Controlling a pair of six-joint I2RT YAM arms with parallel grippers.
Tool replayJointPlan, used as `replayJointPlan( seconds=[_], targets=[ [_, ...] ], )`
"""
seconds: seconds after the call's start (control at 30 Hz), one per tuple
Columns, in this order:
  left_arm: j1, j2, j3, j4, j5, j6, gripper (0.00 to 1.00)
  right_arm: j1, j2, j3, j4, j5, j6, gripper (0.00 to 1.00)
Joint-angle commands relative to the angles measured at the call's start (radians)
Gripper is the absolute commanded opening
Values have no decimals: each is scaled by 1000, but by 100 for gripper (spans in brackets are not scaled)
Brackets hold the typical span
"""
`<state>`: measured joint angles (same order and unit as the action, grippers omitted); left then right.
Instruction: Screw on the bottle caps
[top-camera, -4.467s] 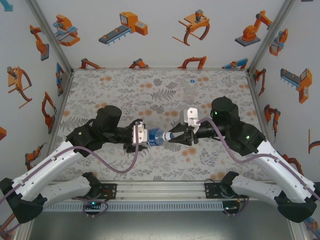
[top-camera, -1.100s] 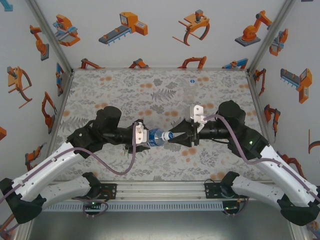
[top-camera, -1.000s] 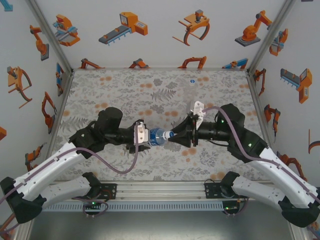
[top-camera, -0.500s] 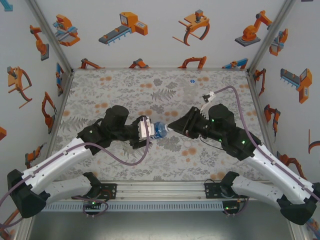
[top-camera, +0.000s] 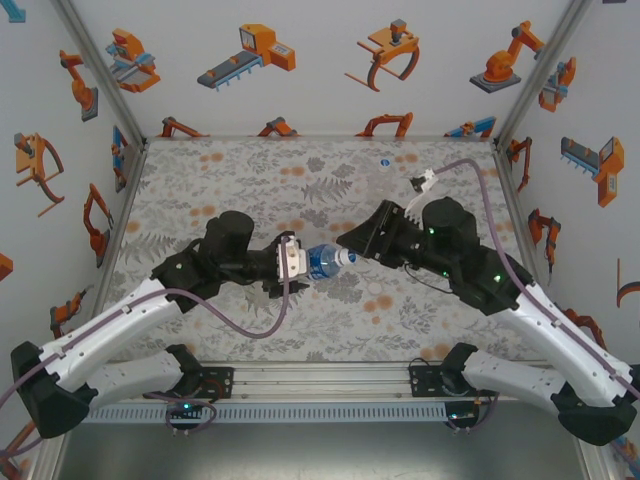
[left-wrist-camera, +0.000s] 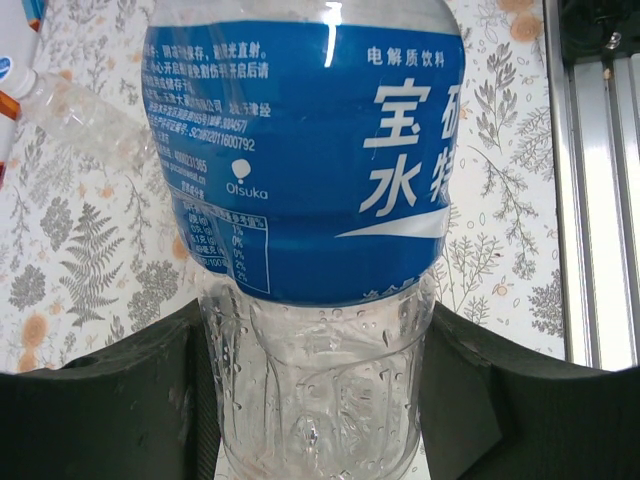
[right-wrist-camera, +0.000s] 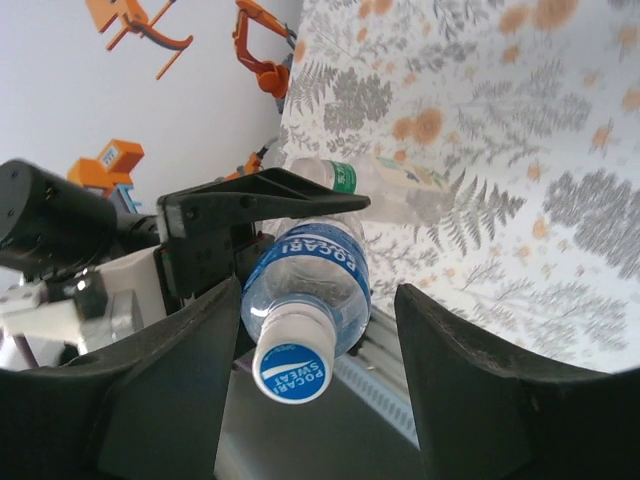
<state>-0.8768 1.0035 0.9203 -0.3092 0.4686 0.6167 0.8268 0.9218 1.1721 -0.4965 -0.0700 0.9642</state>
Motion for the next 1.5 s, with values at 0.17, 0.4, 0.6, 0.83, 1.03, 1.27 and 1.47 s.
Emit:
replayJointPlan(
  seconds=[0.17, 0.4, 0.6, 0.83, 1.03, 1.27, 1.47],
  targets=[
    [-4, -47, 16, -7, 47, 3, 0, -8, 25, 175, -37, -59, -579, 56],
    [-5, -76, 11, -38, 74, 5, 0, -8, 51, 232, -41, -523, -1086, 54],
    [-5, -95, 10, -69, 121, 16, 0, -6, 31, 190, -83, -778, -1415, 54],
    [-5, -91, 21, -95, 146, 17, 0, -7, 6, 105, -10, -782, -1458, 54],
    [-5, -92, 22, -99, 142, 25, 0, -6, 20, 86, -12, -756, -1458, 51],
    [-5, -97, 17, -99, 142, 21, 0, -6, 14, 60, -5, -723, -1458, 45],
    [-5, -98, 17, -99, 140, 20, 0, -6, 23, 53, 2, -725, -1456, 42]
  ],
)
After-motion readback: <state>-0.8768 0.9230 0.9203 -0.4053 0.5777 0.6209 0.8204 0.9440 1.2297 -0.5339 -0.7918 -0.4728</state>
